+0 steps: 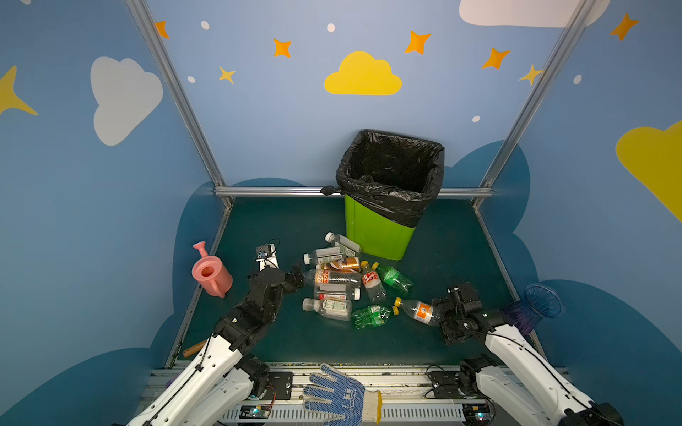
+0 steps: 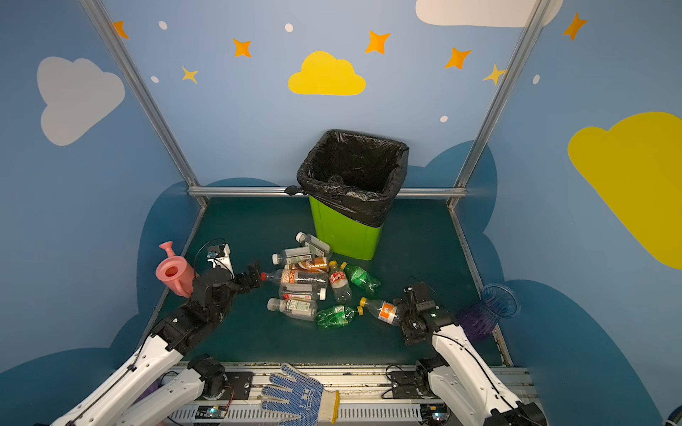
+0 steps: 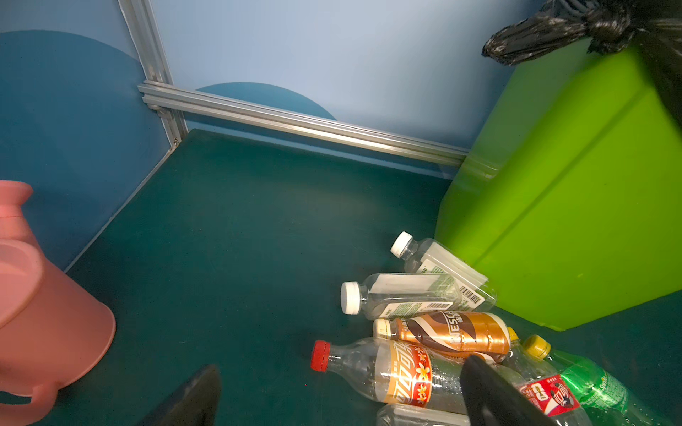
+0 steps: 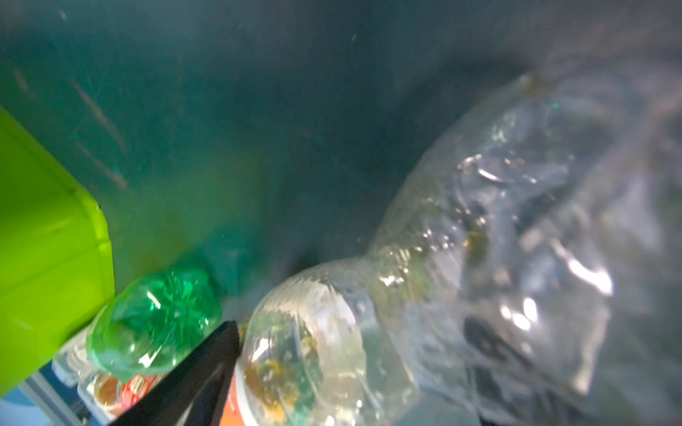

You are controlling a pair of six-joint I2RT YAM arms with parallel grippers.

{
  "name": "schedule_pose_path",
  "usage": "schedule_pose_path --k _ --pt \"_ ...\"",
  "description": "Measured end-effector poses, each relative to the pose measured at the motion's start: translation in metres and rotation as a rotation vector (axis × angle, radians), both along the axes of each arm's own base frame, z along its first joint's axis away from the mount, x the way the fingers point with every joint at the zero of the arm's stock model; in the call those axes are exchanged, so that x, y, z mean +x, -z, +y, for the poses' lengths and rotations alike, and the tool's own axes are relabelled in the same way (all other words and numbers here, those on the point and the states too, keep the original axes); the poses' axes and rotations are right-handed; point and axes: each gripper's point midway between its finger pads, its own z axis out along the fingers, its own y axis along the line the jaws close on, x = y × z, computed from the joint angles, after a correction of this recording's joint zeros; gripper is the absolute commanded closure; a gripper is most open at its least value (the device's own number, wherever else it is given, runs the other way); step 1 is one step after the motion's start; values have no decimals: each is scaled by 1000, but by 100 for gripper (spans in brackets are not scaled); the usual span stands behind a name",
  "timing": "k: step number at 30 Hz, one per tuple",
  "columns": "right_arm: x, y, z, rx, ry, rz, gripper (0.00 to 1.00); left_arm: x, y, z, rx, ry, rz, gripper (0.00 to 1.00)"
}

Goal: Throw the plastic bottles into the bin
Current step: 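Lift the orange-label clear bottle high with the right gripper toward the bin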

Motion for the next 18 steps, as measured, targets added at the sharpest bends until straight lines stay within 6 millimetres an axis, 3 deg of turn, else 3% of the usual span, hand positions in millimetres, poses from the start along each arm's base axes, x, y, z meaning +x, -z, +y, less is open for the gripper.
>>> schedule_pose_path --k 9,18 --pt "0 9 -15 -82 -31 40 16 0 -1 0 -1 -1 -3 0" --pt "6 12 -20 -112 -40 43 38 0 -1 1 -11 -7 -4 0"
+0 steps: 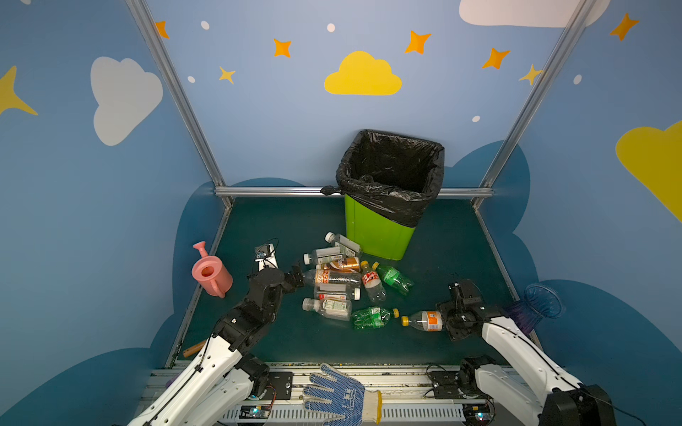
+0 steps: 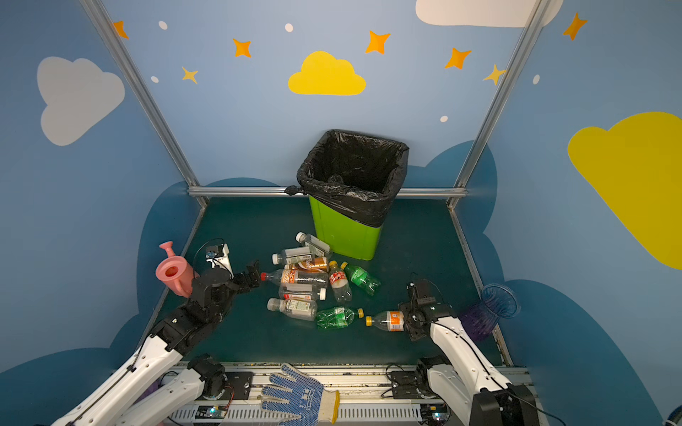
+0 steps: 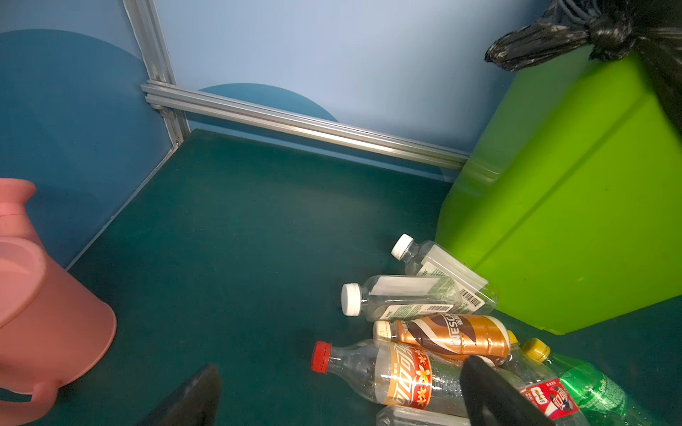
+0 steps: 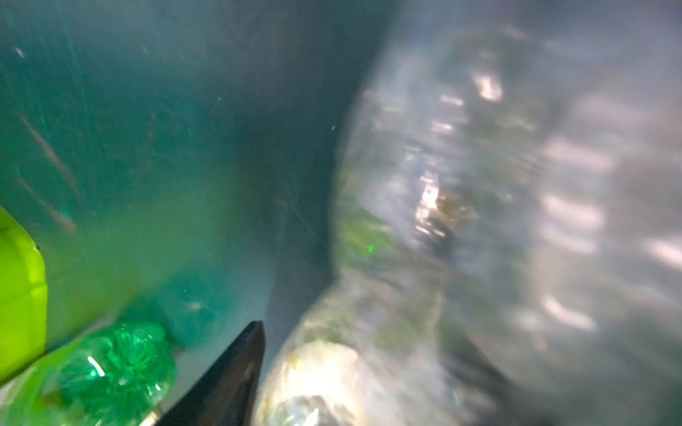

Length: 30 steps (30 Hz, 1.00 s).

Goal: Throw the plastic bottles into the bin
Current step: 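Lift the orange-label clear bottle high with the right gripper toward the bin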

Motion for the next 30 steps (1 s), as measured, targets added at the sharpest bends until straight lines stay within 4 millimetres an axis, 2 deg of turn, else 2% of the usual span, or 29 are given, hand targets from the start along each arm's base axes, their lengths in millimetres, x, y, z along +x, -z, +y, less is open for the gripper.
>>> schedule_pose_path --k 7,11,15,18,21,24,26,28,30 --pt "8 -1 -3 -17 6 -20 52 -3 6 2 -4 -6 3 0" --pt "13 -3 -3 -21 -6 -33 52 -3 6 3 -15 -15 5 0" --pt "30 -22 -1 -30 -47 -100 52 -3 14 5 -21 -32 24 0" --pt "53 -50 0 -42 -94 -194 51 -2 27 7 -21 -57 60 0" --pt "80 -91 -4 -64 -146 -310 52 -2 40 9 -26 -83 101 0" --pt "108 -151 -13 -100 -205 -455 52 -1 52 12 -41 -114 135 0" --pt "126 -204 -23 -143 -247 -564 51 -1 59 16 -56 -142 157 0" --pt "140 -267 -34 -209 -288 -683 51 0 68 21 -73 -173 180 0" --pt "145 -354 -46 -324 -320 -845 50 1 79 29 -96 -213 212 0"
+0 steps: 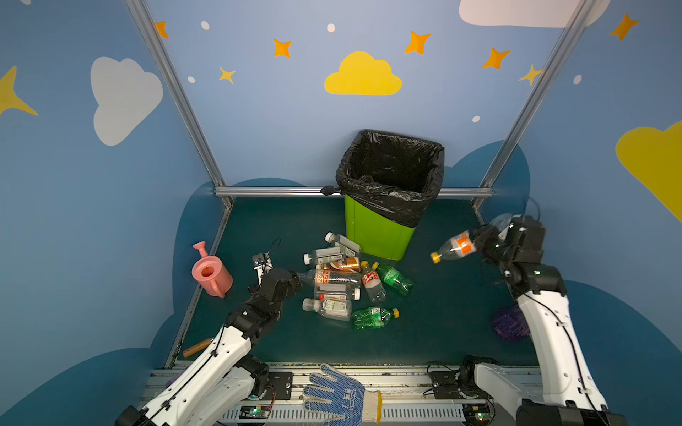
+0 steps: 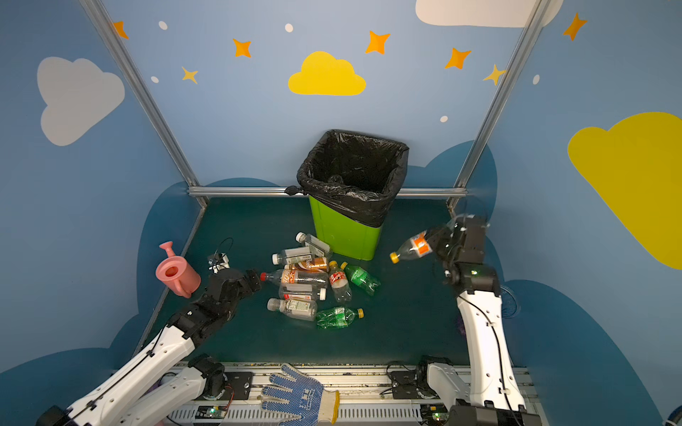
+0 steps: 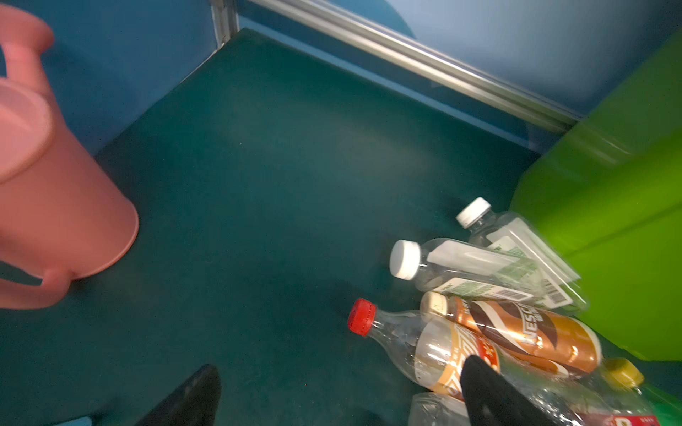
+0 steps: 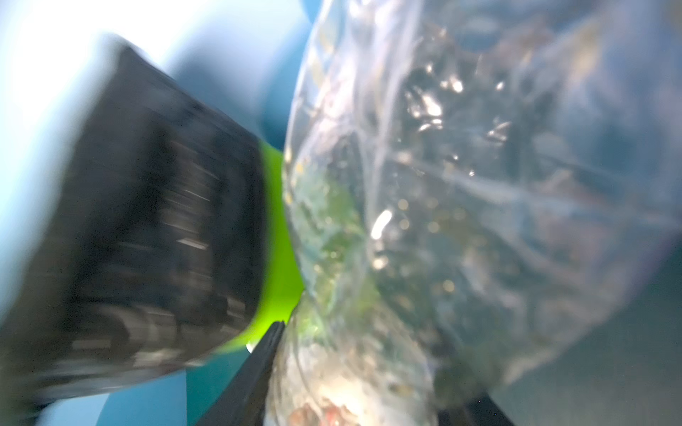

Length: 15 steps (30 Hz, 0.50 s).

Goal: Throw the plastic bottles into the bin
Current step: 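Lift the orange-label clear bottle high with the right gripper toward the bin, then swing the right gripper over the bin and release the orange-label bottle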

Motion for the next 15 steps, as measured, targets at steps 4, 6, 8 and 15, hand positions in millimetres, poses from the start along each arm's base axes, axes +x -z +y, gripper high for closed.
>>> schedule_pose_path --k 4,6,8,15 --pt "-37 -157 -7 -185 7 -358 50 1 19 14 -47 -74 58 0" --pt "-74 -220 -3 -258 17 -529 51 0 28 20 -75 -104 80 0" --pt "-103 -256 0 -301 29 -650 52 -2 35 23 -100 -121 97 0" --pt "-60 -298 64 -270 -212 -804 33 -4 43 17 -177 -113 117 0"
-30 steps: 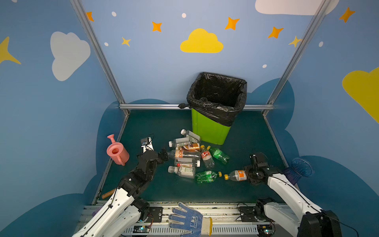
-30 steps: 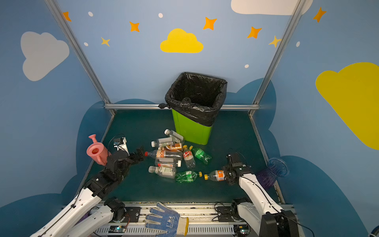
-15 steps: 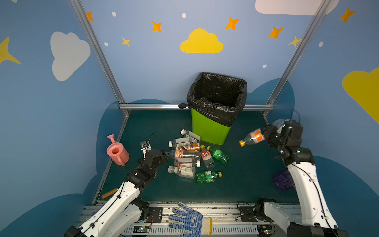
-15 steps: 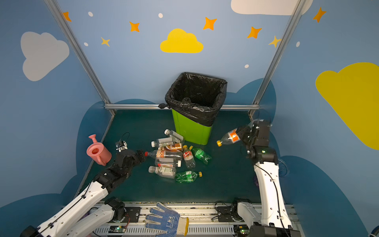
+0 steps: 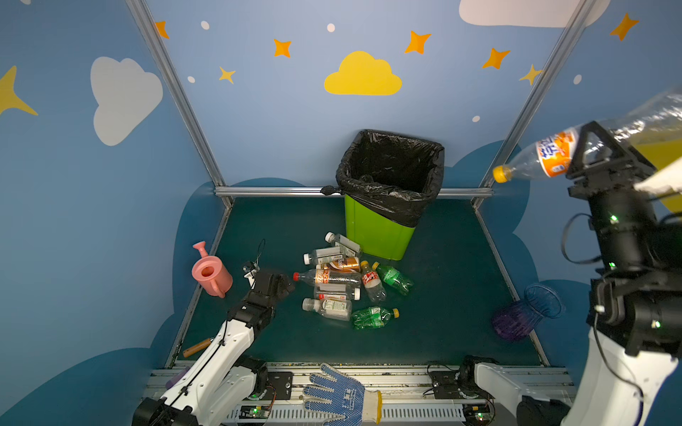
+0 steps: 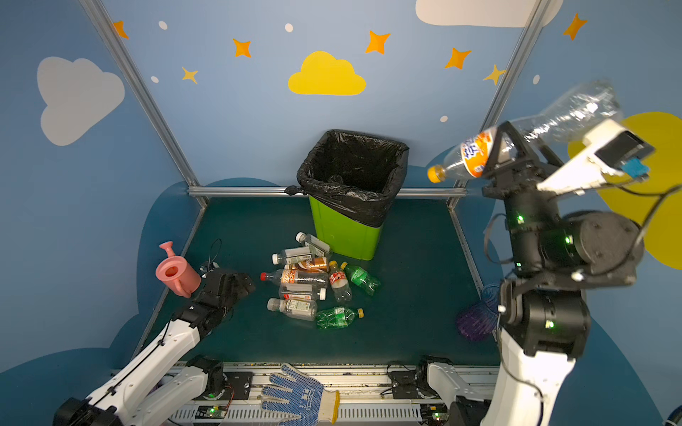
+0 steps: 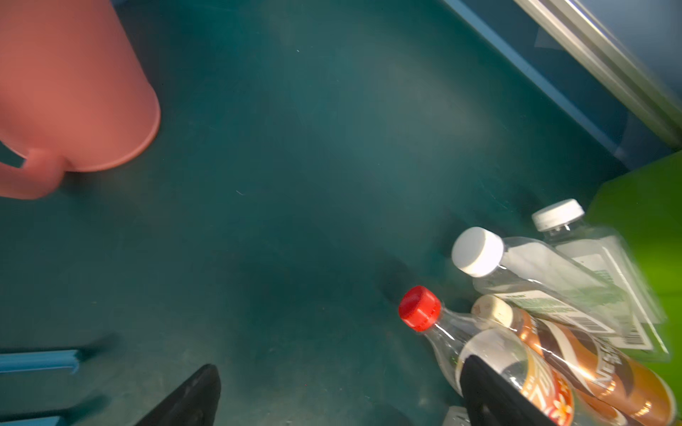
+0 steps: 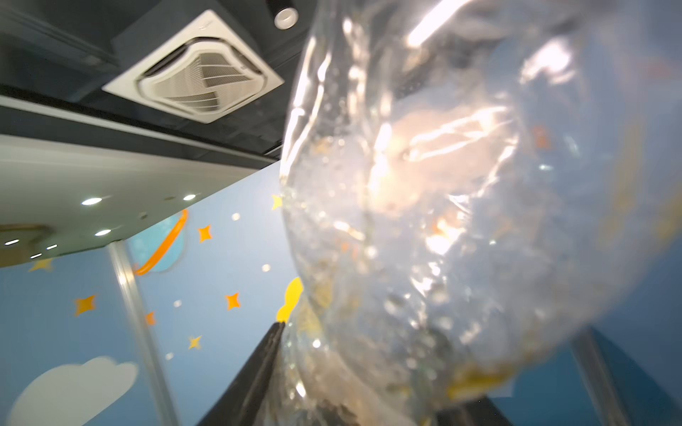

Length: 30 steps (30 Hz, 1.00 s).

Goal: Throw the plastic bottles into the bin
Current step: 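Swing the right gripper over the bin and release the orange-label bottle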

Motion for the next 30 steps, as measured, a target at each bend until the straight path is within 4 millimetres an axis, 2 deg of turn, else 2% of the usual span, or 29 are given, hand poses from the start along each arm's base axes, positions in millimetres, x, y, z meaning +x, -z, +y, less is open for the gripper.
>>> schedule_pose_path --k 1,2,3,4,5,6,7,8,9,10,11,12,13,14,17,19,20,21,23,25,26,28,30 --pt "29 1 18 -29 -44 27 27 0 0 -1 -9 2 -1 0" --pt "68 6 43 -70 -92 67 16 0 0 -3 -18 3 -1 0" --pt "113 22 64 -105 -118 125 5 0 0 -3 -27 3 0 0" --pt "149 39 80 -135 -129 166 2 0 0 -4 -34 2 4 0" --pt "186 72 95 -170 -131 249 2 0 -2 -4 -41 0 3 0" --pt "221 115 108 -212 -127 345 2 -1 -4 -5 -44 2 2 0" --pt "239 153 113 -247 -122 444 2 -1 -6 -5 -48 5 -3 0" --pt "256 205 117 -291 -113 581 2 -1 -11 -6 -53 11 -15 0" --pt "260 240 116 -323 -106 667 2 -1 -16 -7 -59 16 -33 0" --pt "260 261 112 -375 -86 692 2 -1 -19 -8 -64 21 -46 0" --pt "250 257 107 -351 -75 666 2 -1 -24 -9 -72 25 -64 0" --pt "226 253 96 -352 -65 672 2 -1 -28 -9 -79 29 -80 0" --pt "199 238 85 -340 -52 657 2 0 -31 -10 -85 33 -95 0" --pt "170 208 71 -322 -31 599 2 0 -35 -11 -88 40 -109 0" --pt "65 81 30 -224 46 248 2 0 -39 -14 -85 58 -124 0" --pt "1 33 9 -175 82 74 2 -1 -38 -16 -81 68 -117 0" --pt "-32 14 -1 -149 99 -10 2 -3 -37 -17 -80 73 -112 0" --pt "-54 5 -7 -131 109 -64 2 -4 -36 -18 -79 77 -109 0" --pt "-64 11 -13 -113 118 -78 2 -8 -37 -20 -84 77 -109 0" --pt "-40 39 -12 -110 112 -3 2 -13 -39 -22 -105 67 -115 0" --pt "-20 63 -11 -111 105 63 2 -16 -41 -24 -123 63 -121 0" --pt "20 126 -7 -116 85 239 2 -20 -45 -30 -162 59 -136 0" --pt "56 200 -4 -118 69 435 2 -24 -46 -38 -210 63 -143 0"
